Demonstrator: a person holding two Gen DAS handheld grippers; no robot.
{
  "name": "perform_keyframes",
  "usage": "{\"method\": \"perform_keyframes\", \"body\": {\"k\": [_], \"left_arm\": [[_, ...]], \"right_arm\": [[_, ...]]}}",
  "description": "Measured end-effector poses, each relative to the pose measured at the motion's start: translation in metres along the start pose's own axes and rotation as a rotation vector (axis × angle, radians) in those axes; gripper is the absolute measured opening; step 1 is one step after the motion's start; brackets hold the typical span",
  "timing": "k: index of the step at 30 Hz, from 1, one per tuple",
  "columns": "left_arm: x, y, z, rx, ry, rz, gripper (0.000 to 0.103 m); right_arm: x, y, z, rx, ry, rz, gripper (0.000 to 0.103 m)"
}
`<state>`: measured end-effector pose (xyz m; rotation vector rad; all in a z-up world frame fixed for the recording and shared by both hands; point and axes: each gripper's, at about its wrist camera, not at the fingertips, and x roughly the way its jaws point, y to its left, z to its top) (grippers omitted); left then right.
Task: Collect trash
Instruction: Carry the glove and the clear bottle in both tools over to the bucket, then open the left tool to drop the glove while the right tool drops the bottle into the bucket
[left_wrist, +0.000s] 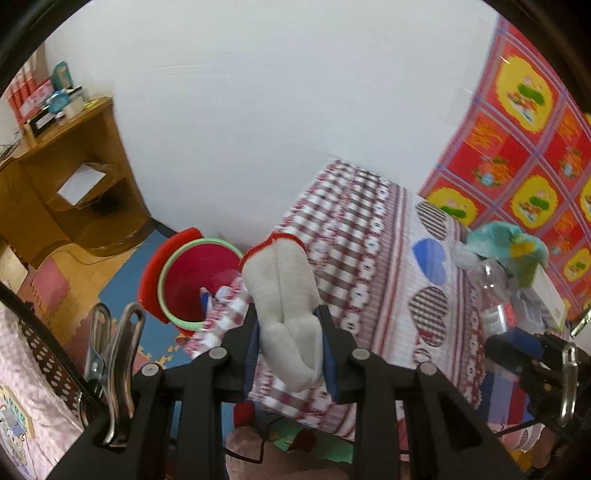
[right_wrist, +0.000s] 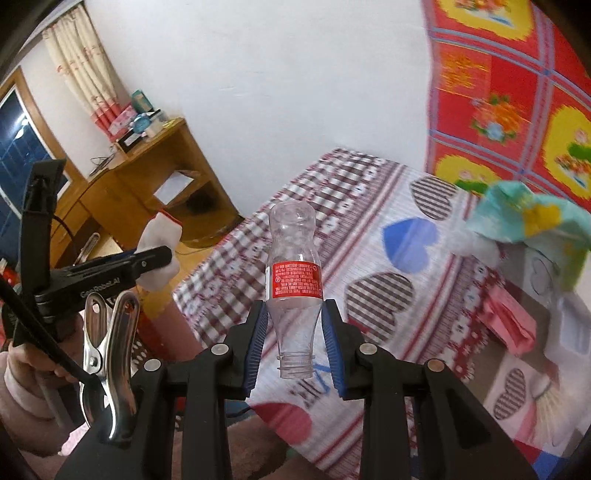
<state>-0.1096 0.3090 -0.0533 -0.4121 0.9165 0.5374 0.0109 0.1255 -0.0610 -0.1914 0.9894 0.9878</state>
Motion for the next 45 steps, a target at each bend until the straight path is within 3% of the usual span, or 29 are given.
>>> {"method": "perform_keyframes", "body": {"k": [11,24,34,45], "left_arm": [[0.012,0.077,0.023,-0.047,0.016,0.053,0.030],[0.072,0.151,0.046,-0.065,0.090,0.027,0.030],[0.128,0.190,0.059,-0.048,0.155,0.003,0.030],[0.184,0.215,0.073,-0.046,0.218,-0.025,0.031]], "right_arm": [[0.051,0.064,0.044,-0.065,0.019,0.047,0.031],[0.136,0.125,0.088,-0.102,0.081,0.069,0.031],[0.214,0.149,0.112,-0.114,0.166,0.050,0.031],[0.279,0.143,0.122,-0.097,0.265,0.002,0.031]]}}
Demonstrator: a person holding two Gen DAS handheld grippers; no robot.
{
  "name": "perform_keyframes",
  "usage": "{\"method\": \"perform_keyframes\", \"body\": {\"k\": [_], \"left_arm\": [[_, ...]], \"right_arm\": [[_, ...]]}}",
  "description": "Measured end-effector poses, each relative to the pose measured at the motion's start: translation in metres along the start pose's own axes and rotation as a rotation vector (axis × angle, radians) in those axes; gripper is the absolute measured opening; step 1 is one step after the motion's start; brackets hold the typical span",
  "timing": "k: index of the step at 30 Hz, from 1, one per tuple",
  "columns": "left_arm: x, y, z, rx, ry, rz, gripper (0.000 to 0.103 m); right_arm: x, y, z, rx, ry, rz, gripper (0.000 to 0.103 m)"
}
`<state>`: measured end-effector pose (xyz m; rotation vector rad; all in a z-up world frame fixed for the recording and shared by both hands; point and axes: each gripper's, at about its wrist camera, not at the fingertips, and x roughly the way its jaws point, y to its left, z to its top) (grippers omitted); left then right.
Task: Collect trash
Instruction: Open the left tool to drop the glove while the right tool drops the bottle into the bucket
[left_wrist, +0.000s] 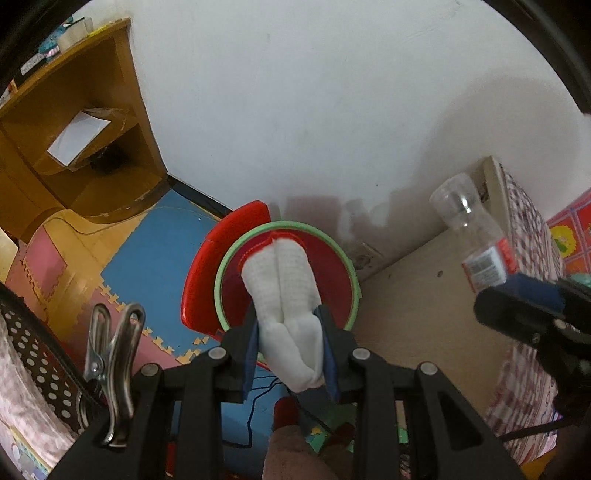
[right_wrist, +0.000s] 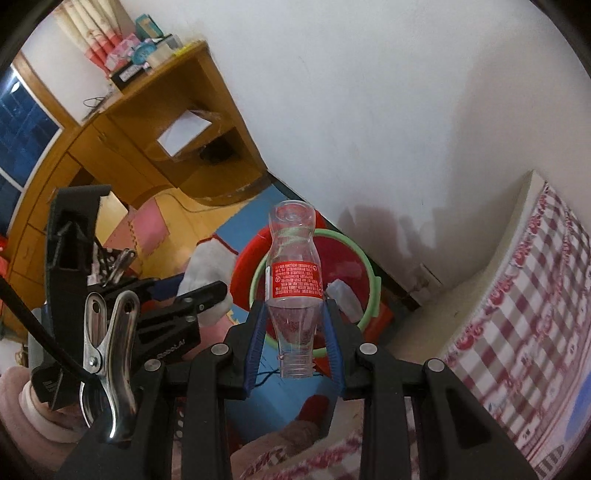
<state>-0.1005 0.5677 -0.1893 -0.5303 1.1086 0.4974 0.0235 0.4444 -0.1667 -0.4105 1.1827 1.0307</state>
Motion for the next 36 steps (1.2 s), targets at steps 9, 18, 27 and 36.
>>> {"method": "perform_keyframes", "body": {"k": [9,18,27,36], "left_arm": [[0.026,0.003,0.012,0.004,0.034,-0.008,0.031],[0.034,0.002,0.018,-0.003,0.055,-0.018,0.046],[0.033,0.000,0.017,-0.001,0.053,-0.003,0.047],[0.028,0.008,0.016,-0.015,0.053,0.006,0.047]], "right_arm": [[0.027,-0.005,0.014,0.011,0.039,-0.010,0.031],[0.037,-0.007,0.017,0.024,0.045,-0.005,0.032],[0.032,-0.007,0.012,0.034,0.031,0.003,0.032],[0.025,-0.004,0.009,0.042,0.017,0.015,0.032]]}}
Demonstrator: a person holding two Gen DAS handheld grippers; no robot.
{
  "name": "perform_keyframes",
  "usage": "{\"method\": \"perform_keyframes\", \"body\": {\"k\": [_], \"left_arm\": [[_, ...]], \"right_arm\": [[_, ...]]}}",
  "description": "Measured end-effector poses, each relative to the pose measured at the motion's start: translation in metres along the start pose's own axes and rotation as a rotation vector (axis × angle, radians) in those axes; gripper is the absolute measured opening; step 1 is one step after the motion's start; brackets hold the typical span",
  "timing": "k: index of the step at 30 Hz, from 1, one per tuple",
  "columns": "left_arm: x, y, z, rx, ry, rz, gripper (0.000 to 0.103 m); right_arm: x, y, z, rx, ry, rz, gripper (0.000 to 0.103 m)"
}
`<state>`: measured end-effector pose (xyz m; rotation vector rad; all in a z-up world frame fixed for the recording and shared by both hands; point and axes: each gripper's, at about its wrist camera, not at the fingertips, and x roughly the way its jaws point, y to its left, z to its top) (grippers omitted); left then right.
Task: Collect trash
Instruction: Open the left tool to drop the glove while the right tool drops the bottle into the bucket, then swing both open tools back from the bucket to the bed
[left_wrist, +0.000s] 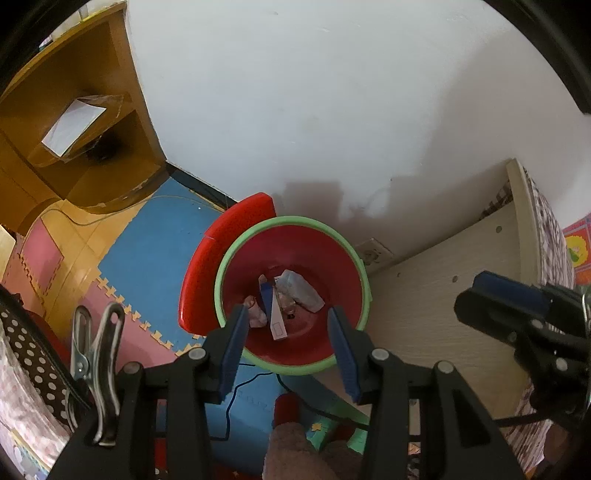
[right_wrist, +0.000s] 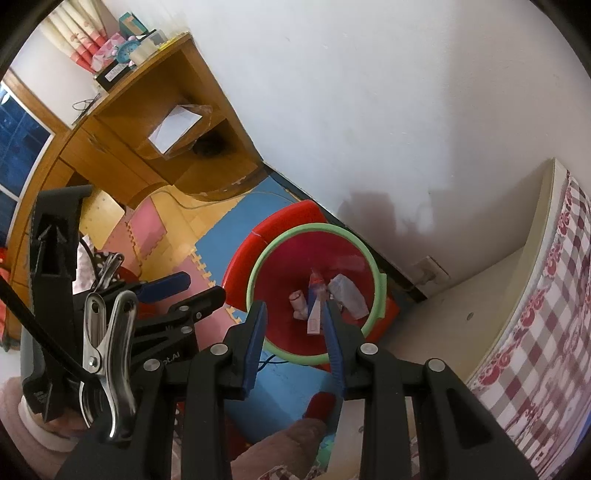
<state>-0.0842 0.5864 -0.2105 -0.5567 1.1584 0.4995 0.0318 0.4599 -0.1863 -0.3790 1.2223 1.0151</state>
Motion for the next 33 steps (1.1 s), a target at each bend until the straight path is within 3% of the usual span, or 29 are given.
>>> {"method": "perform_keyframes", "body": {"k": [33], "left_arm": [[-0.065,-0.014,-0.033,0.039,-0.058,-0.009,0.047]], "right_arm": [[-0.062,0.026,-0.051,0.024,-0.112,0.043,0.032]]}}
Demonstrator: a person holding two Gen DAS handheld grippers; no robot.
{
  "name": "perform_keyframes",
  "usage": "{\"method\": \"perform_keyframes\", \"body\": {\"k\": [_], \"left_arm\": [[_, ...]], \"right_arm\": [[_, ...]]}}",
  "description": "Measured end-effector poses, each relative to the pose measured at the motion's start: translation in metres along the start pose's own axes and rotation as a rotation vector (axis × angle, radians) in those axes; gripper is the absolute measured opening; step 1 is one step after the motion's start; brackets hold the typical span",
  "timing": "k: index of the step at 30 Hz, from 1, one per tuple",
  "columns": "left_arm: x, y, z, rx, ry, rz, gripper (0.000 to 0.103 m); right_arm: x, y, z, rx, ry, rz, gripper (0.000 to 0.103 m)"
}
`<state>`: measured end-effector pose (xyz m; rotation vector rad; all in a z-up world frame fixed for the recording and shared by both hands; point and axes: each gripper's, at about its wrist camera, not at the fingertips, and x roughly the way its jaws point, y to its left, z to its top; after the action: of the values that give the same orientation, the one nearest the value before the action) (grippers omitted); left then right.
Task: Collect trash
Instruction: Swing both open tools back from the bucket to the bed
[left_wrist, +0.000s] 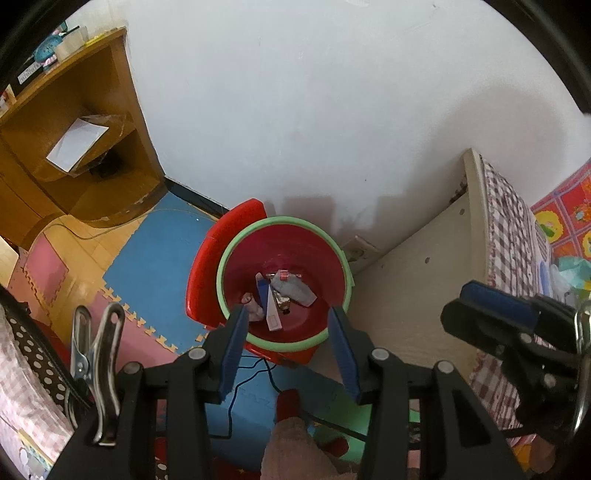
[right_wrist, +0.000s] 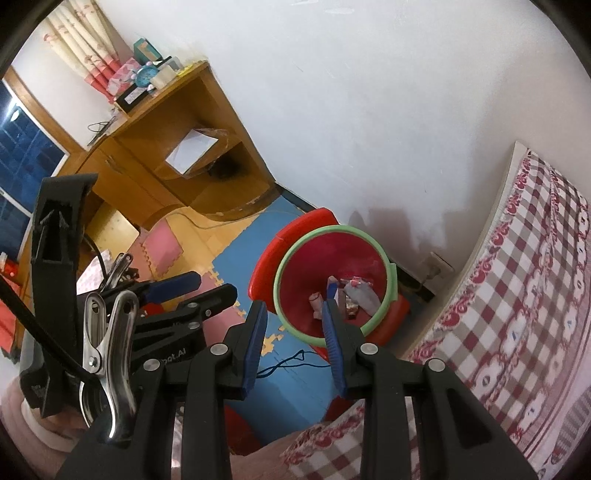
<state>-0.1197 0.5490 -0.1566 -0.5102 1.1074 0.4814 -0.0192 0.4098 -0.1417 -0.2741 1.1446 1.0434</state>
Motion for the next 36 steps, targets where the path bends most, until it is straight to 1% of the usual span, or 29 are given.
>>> {"method": "perform_keyframes", "body": {"k": [9,18,27,36], "left_arm": [[-0.032,-0.008,-0.017,0.010,-0.035,0.015,0.047],[-0.066,-0.033,-0.039,0.045,-0.066,0.016,0.047],[-0.095,-0.074,-0.064,0.115,-0.089,-0.008,0.047],[-0.117,-0.131,-0.085,0.199,-0.106,-0.050,0.047]], "right_arm": [[-0.038,0.002,-0.029,0.005,-0.043,0.027,0.032],[-0.085,-0.001,-0.068,0.011,-0.089,0.044,0.032],[-0.140,-0.021,-0.110,0.050,-0.144,0.027,0.032],[-0.190,-0.045,-0.148,0.112,-0.198,-0.019,0.032]]}}
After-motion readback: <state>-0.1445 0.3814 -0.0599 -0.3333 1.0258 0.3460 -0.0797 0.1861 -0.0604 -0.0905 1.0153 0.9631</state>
